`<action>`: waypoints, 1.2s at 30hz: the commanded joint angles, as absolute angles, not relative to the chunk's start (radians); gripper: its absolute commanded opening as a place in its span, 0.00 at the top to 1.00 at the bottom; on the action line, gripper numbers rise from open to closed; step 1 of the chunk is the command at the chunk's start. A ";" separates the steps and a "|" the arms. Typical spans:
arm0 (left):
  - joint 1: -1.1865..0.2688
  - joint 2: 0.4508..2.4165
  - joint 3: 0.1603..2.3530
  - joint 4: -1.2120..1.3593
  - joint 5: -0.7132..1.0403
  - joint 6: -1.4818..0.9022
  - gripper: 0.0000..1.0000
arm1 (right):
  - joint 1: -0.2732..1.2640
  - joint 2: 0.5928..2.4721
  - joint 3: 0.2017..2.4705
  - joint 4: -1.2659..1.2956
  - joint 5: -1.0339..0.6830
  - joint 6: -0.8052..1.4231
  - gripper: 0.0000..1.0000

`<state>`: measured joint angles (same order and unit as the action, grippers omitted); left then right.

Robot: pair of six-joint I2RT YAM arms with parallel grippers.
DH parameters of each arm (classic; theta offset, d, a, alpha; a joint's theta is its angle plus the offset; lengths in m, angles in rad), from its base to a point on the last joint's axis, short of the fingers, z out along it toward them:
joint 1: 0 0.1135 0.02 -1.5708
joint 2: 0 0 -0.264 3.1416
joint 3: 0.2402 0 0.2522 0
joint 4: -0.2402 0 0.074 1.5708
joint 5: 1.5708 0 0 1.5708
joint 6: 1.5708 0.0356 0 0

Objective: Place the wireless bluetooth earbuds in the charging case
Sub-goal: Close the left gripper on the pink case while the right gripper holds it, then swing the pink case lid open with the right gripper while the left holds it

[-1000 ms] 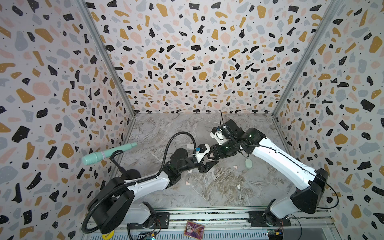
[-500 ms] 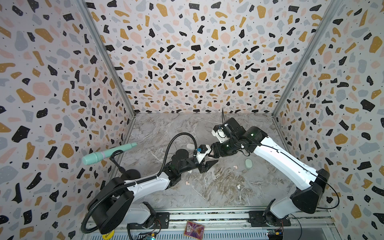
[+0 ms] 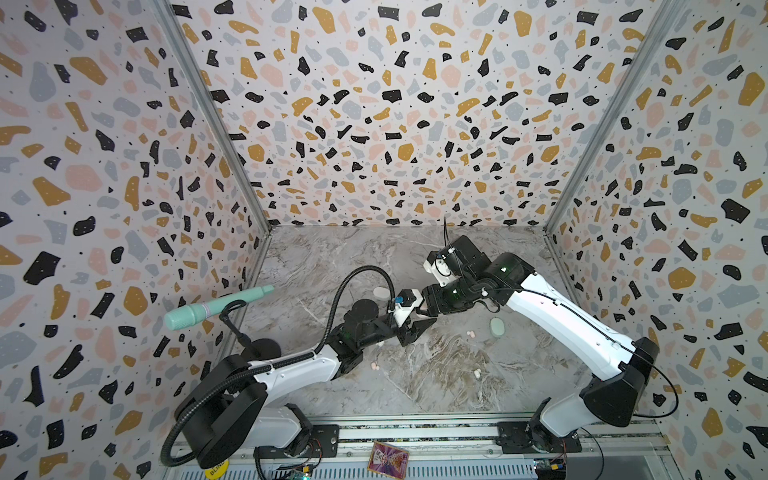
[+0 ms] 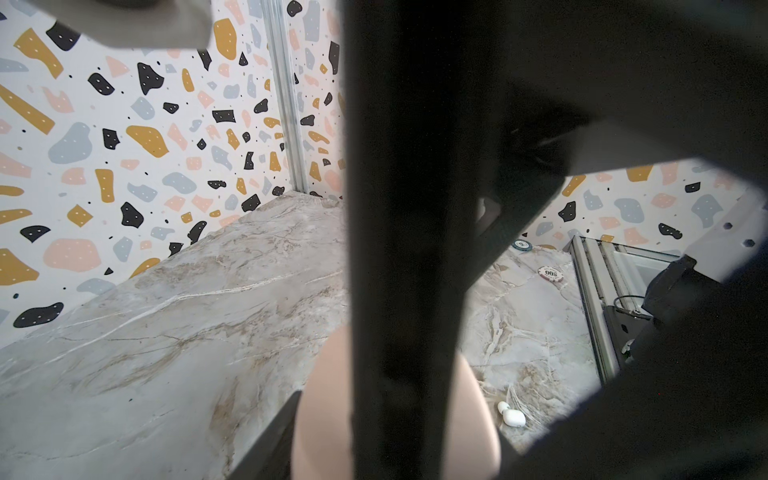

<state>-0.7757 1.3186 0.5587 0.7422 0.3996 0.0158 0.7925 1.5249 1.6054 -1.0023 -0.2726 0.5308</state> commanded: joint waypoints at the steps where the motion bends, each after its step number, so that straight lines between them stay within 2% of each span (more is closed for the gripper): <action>1: -0.782 1.294 0.580 0.807 0.396 0.024 0.43 | 0.799 1.526 1.639 -1.032 -0.261 0.534 0.50; 8: -0.784 1.296 0.581 0.809 0.399 0.021 0.45 | 0.799 1.521 1.645 -1.031 -0.266 0.539 0.50; 22: -0.784 1.291 0.584 0.814 0.401 0.010 0.62 | 0.805 1.521 1.644 -1.039 -0.275 0.543 0.49; 30: -0.784 1.269 0.579 0.819 0.410 -0.002 0.67 | 0.805 1.506 1.632 -1.039 -0.281 0.551 0.39; 36: -0.784 1.248 0.564 0.832 0.412 -0.014 0.68 | 0.799 1.495 1.618 -1.031 -0.296 0.557 0.39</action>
<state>-0.7803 1.2877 0.5564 0.7177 0.4046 -0.0040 0.7979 1.5269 1.6077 -1.0054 -0.2882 0.5404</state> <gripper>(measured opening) 0.432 0.616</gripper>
